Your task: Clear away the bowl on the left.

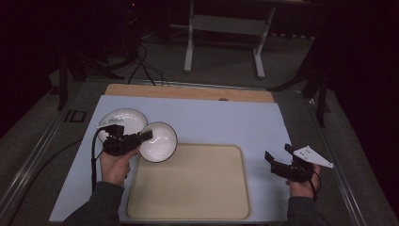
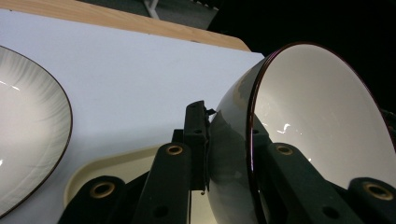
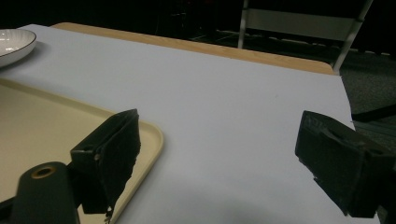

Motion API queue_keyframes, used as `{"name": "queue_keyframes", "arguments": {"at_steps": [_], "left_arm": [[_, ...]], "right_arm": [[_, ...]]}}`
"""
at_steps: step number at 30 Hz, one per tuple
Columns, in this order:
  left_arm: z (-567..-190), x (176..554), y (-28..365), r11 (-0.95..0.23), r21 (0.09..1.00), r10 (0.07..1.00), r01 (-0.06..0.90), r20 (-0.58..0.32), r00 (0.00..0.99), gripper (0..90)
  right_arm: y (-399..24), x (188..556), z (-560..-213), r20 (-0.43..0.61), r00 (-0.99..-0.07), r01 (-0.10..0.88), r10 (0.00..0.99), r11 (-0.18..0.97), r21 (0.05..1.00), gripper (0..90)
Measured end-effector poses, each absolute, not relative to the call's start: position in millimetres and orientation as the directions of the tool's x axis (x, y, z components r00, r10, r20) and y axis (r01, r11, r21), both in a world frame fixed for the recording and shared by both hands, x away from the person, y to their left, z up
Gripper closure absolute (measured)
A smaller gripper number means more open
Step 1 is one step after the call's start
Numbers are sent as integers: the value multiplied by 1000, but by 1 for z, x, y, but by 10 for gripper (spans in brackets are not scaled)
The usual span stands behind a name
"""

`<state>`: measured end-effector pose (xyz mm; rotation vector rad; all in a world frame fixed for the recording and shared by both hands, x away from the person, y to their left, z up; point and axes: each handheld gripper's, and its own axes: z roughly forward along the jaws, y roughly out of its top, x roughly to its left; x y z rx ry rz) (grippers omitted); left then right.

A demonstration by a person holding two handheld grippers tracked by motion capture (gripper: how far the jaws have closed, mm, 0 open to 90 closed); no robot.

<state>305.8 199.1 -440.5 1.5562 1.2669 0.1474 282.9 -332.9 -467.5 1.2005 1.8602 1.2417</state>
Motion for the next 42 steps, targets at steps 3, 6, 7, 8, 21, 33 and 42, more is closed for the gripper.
{"name": "queue_keyframes", "arguments": {"at_steps": [3,6,7,8,21,33,42], "left_arm": [[-441,306,197,134,764,762,631,-487,427,789],[-442,306,195,122,764,761,634,-482,435,789],[-443,306,193,121,764,759,634,-482,437,789],[-443,306,192,114,764,757,635,-480,442,789],[-448,305,185,90,764,749,639,-475,463,789],[-451,304,178,67,759,743,647,-471,475,789],[-455,303,172,47,752,737,658,-471,485,788]], "right_arm": [[-333,283,-468,6,-416,354,909,156,922,135],[-333,283,-468,6,-416,355,909,156,922,136],[-333,283,-468,6,-416,355,910,156,922,136],[-333,283,-468,6,-415,355,910,155,922,135],[-333,283,-467,6,-415,354,910,156,922,136],[-333,283,-467,6,-414,354,910,155,922,136],[-333,283,-467,4,-415,353,910,157,923,136]]}}
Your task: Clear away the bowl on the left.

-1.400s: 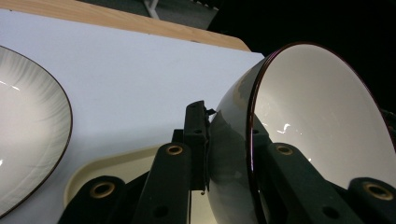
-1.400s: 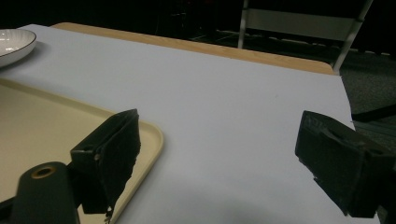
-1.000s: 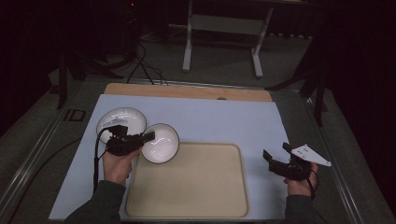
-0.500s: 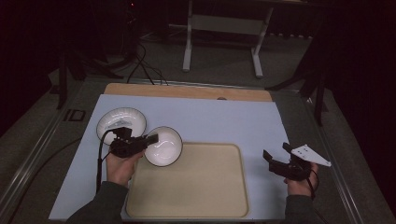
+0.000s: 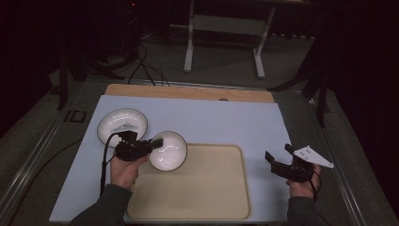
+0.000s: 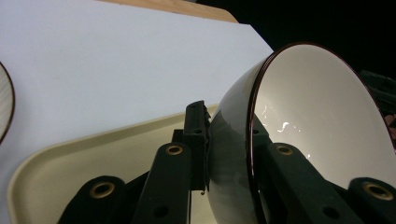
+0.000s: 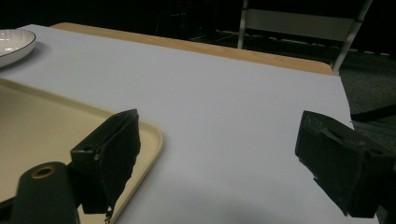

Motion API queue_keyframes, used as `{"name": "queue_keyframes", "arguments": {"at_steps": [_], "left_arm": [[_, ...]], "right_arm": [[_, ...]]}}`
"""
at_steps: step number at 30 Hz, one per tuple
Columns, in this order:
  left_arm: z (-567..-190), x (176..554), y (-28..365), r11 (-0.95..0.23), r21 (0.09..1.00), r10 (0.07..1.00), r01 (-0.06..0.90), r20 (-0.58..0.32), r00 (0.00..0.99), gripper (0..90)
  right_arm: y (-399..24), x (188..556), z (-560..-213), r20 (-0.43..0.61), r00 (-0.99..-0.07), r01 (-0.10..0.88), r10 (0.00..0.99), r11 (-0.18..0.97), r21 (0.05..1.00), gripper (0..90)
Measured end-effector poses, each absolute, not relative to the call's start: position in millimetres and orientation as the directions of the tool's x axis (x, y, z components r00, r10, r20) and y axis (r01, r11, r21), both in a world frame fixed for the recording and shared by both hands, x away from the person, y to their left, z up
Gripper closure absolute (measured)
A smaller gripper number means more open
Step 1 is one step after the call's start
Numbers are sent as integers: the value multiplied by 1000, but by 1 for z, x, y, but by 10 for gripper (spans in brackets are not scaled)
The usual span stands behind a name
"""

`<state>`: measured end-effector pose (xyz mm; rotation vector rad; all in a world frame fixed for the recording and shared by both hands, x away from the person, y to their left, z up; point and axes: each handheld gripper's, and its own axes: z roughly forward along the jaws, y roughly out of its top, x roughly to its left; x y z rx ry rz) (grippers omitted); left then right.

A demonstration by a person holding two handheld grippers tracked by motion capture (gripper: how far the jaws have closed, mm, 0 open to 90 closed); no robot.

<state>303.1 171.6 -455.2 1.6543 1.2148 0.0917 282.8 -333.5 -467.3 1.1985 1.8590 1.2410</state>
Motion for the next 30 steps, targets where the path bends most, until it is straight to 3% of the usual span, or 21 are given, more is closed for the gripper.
{"name": "queue_keyframes", "arguments": {"at_steps": [30], "left_arm": [[-469,300,152,-15,723,726,690,-467,505,786]], "right_arm": [[-334,283,-467,4,-416,351,909,156,923,136]]}}
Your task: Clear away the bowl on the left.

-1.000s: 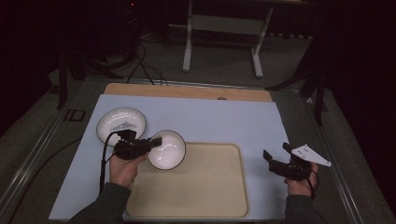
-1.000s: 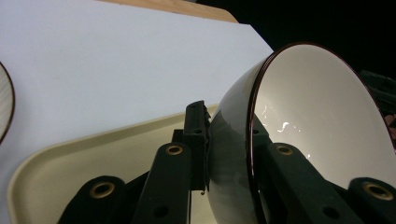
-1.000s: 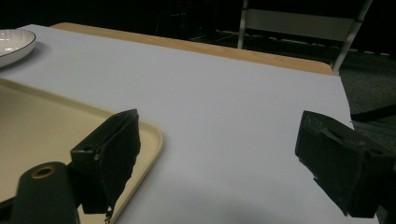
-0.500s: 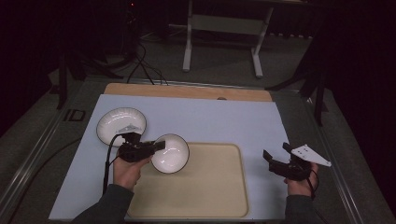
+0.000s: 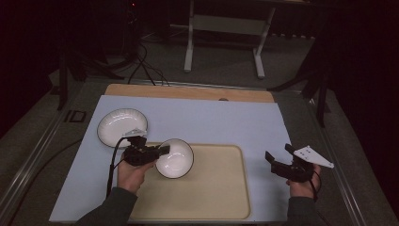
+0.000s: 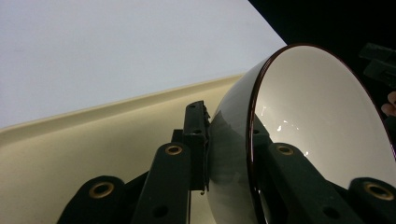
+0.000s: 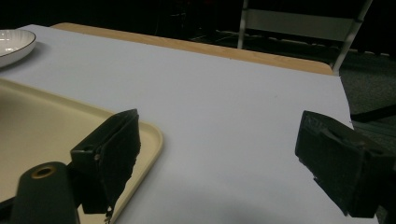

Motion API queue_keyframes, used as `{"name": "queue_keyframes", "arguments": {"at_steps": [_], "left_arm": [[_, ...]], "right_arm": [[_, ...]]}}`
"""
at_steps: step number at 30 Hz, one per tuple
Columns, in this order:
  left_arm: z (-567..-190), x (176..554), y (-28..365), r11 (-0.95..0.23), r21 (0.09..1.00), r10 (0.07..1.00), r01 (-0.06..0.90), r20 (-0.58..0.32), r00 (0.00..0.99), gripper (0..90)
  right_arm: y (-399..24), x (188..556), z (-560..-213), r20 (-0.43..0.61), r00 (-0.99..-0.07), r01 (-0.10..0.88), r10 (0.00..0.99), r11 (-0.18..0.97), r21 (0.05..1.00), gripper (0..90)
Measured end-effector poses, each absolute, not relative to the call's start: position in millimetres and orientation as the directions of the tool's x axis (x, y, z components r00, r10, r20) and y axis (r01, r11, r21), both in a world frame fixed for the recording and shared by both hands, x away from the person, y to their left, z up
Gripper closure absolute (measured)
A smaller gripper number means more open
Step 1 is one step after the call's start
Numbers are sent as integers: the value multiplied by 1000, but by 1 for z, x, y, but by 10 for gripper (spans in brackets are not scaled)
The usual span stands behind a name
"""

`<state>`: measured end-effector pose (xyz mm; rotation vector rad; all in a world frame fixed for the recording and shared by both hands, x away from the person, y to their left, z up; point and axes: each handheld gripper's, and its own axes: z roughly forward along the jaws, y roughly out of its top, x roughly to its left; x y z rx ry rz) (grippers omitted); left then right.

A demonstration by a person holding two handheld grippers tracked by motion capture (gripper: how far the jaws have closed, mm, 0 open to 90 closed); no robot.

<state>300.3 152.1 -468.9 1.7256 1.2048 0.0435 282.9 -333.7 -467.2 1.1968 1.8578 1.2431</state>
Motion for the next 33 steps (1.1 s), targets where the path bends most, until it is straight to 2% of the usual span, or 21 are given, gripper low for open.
{"name": "queue_keyframes", "arguments": {"at_steps": [33], "left_arm": [[-494,302,129,-112,663,748,740,-434,502,786]], "right_arm": [[-334,283,-467,3,-416,350,909,158,923,136]]}}
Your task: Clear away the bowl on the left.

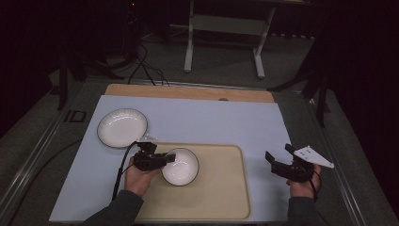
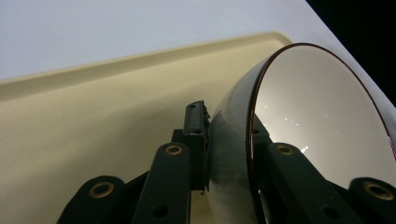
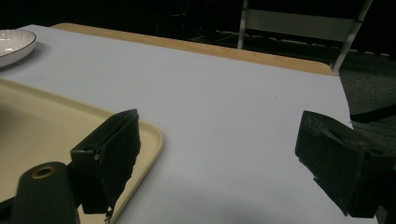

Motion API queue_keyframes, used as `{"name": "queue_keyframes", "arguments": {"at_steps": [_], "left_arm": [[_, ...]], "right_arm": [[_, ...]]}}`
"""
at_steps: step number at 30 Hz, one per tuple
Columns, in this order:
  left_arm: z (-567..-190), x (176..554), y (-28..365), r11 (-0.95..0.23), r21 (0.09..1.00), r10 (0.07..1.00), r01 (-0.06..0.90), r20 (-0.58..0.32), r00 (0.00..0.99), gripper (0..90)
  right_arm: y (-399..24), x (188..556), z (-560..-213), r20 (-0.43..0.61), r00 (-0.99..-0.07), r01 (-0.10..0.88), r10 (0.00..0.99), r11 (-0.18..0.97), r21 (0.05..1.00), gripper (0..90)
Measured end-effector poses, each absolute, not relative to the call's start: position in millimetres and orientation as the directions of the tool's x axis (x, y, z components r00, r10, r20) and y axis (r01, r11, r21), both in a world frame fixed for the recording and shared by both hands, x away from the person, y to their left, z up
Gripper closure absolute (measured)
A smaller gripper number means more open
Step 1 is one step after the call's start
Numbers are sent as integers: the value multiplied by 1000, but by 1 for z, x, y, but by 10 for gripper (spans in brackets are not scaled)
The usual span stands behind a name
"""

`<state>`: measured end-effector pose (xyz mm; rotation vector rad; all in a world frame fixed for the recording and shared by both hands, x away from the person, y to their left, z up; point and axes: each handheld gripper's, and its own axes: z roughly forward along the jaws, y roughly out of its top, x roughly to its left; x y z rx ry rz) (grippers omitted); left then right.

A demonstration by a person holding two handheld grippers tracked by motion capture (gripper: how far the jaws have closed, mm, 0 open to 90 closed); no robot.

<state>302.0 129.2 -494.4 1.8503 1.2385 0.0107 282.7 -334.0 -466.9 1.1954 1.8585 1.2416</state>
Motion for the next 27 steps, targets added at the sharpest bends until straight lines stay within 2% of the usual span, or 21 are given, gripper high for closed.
{"name": "queue_keyframes", "arguments": {"at_steps": [7,10,15,18,27], "left_arm": [[-505,304,120,-150,614,743,775,-447,498,785],[-508,303,116,-168,608,761,776,-420,494,775],[-512,305,117,-157,603,764,782,-427,483,773],[-515,307,118,-169,579,761,797,-438,479,664],[-490,304,152,-79,670,786,738,-414,460,437]], "right_arm": [[-334,283,-467,3,-416,351,909,157,923,136],[-334,283,-467,3,-415,351,910,157,923,136],[-334,283,-467,3,-416,352,910,157,923,135],[-334,283,-467,2,-416,352,909,159,922,136],[-334,283,-467,4,-415,351,910,157,923,136]]}}
